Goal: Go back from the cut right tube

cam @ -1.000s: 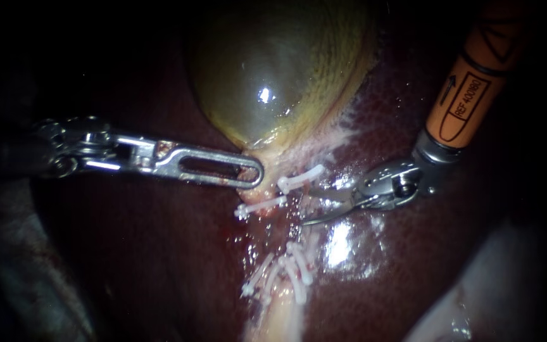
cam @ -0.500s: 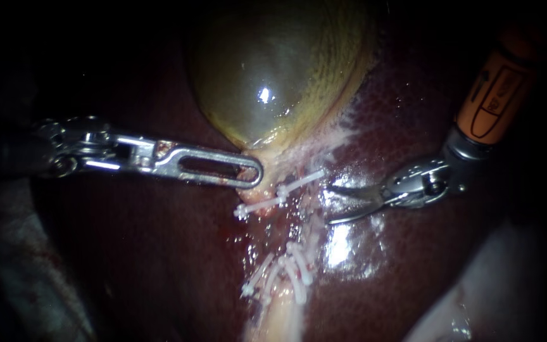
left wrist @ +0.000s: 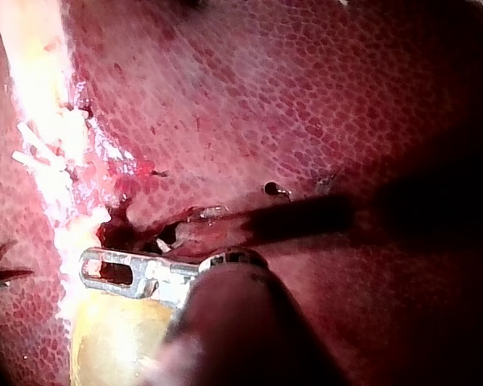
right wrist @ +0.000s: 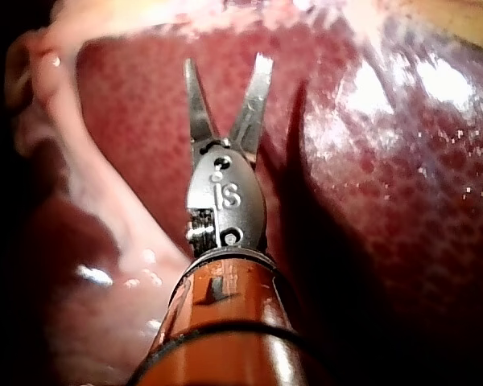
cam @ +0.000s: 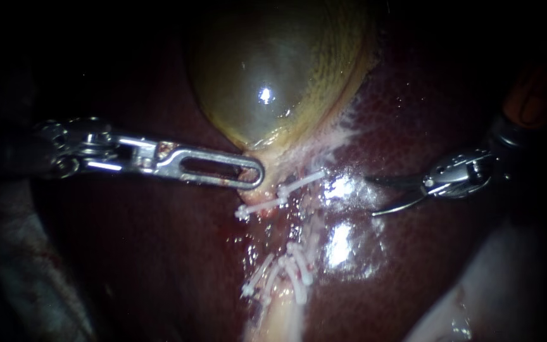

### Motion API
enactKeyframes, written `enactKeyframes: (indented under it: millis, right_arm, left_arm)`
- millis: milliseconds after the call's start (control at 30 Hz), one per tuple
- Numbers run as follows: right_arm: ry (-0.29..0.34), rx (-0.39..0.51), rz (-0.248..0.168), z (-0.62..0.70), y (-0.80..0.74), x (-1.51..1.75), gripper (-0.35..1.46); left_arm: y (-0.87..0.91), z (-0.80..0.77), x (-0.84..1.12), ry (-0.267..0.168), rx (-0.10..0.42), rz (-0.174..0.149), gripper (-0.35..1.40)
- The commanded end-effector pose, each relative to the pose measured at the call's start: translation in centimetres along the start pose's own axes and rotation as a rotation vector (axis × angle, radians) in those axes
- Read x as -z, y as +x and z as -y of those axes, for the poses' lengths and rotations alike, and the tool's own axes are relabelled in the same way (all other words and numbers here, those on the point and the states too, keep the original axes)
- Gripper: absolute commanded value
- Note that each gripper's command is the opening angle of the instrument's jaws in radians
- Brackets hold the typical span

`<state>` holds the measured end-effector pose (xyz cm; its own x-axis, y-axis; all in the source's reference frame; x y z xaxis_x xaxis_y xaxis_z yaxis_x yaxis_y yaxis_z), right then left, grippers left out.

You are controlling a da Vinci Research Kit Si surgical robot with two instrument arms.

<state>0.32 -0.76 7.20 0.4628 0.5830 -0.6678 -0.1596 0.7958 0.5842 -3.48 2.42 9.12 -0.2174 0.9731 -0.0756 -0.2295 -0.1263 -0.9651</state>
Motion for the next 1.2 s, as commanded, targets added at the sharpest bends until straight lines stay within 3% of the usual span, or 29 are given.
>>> enactKeyframes:
  millis: [33, 733, 1200]
  right_arm:
    - [-0.001, -0.001, 0.001, 0.01, 0.01, -0.02, 0.66]
    - [-0.007, -0.004, 0.000, 0.05, 0.05, -0.12, 0.67]
    - [-0.008, -0.005, 0.000, 0.05, 0.06, -0.14, 0.69]
  left_arm:
    - [0.00, 0.01, -0.02, 0.003, -0.001, -0.002, -0.35]
    - [-0.16, 0.36, -0.44, 0.015, -0.022, -0.002, -0.35]
    - [-0.16, 0.53, -0.51, 0.018, -0.028, -0.002, -0.35]
